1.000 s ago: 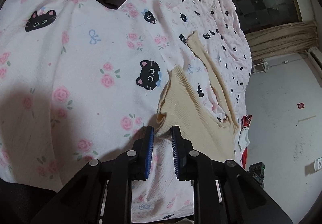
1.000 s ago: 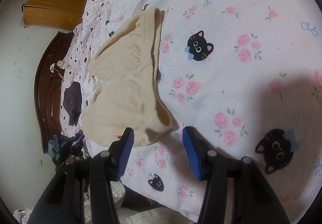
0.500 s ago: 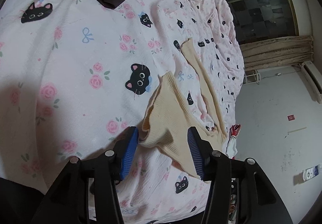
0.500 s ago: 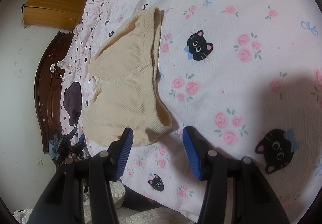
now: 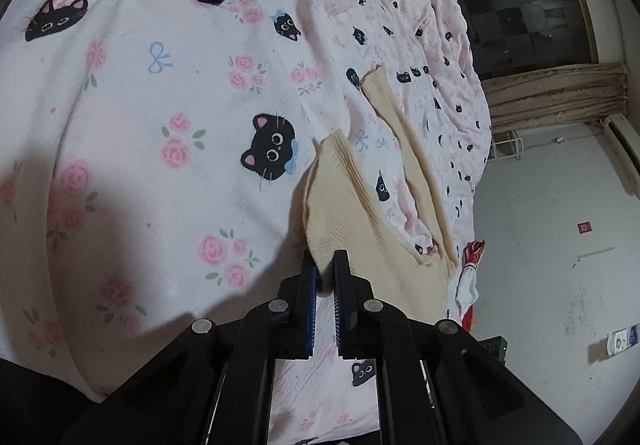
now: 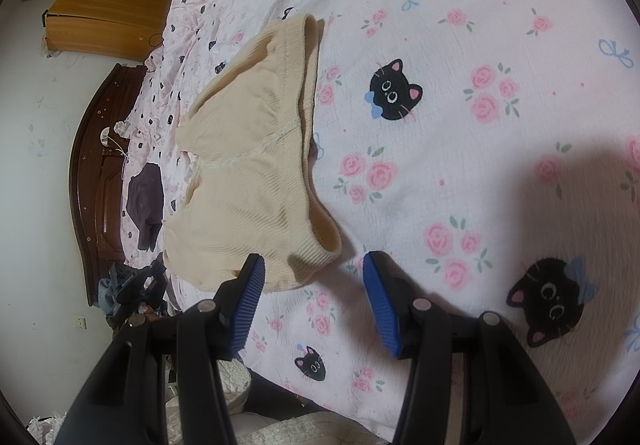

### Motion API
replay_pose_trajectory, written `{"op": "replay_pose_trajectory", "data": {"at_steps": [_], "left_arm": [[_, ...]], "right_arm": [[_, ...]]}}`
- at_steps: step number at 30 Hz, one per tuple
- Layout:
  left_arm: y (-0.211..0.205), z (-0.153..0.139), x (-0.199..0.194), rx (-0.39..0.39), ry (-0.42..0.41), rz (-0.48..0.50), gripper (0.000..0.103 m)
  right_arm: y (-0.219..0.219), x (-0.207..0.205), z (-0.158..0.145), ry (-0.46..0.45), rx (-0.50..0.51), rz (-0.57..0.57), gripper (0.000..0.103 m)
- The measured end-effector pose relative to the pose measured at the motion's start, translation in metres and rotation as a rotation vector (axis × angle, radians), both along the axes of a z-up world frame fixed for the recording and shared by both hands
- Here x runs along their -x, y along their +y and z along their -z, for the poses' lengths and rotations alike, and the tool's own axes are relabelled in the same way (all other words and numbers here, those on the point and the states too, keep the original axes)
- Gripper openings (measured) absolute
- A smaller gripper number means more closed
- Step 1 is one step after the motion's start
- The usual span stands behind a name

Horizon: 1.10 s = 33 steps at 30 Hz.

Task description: Fold clothes

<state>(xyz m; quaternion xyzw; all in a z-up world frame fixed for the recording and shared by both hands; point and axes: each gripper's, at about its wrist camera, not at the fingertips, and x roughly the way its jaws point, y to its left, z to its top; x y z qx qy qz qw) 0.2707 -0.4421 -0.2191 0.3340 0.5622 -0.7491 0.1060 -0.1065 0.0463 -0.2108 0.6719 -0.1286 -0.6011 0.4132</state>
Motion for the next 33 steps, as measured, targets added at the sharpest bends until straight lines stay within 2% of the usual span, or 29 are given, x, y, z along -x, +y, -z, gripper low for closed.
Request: {"op": "replay_pose_trajectory", "data": {"at_steps": [7, 12, 16, 27, 33], "left_arm": [[-0.004, -0.012, -0.007, 0.066, -0.042, 0.01, 0.005], [-0.007, -0.024, -0.006, 0.106, -0.041, 0.024, 0.005], [-0.007, -0.033, 0.001, 0.132, -0.044, 0.036, 0.005], [-0.012, -0.04, 0.007, 0.145, -0.043, 0.039, 0.005], [-0.016, -0.04, 0.004, 0.142, -0.043, 0.037, 0.005]], "right_arm": [[0.0, 0.0, 0.0, -0.004, 0.004, 0.002, 0.053], [0.001, -0.001, 0.0, -0.02, 0.019, 0.012, 0.058], [0.004, -0.002, -0.001, -0.03, 0.014, 0.025, 0.058], [0.005, 0.006, 0.022, -0.151, 0.084, 0.12, 0.058], [-0.008, 0.001, 0.026, -0.15, 0.086, 0.11, 0.06]]}}
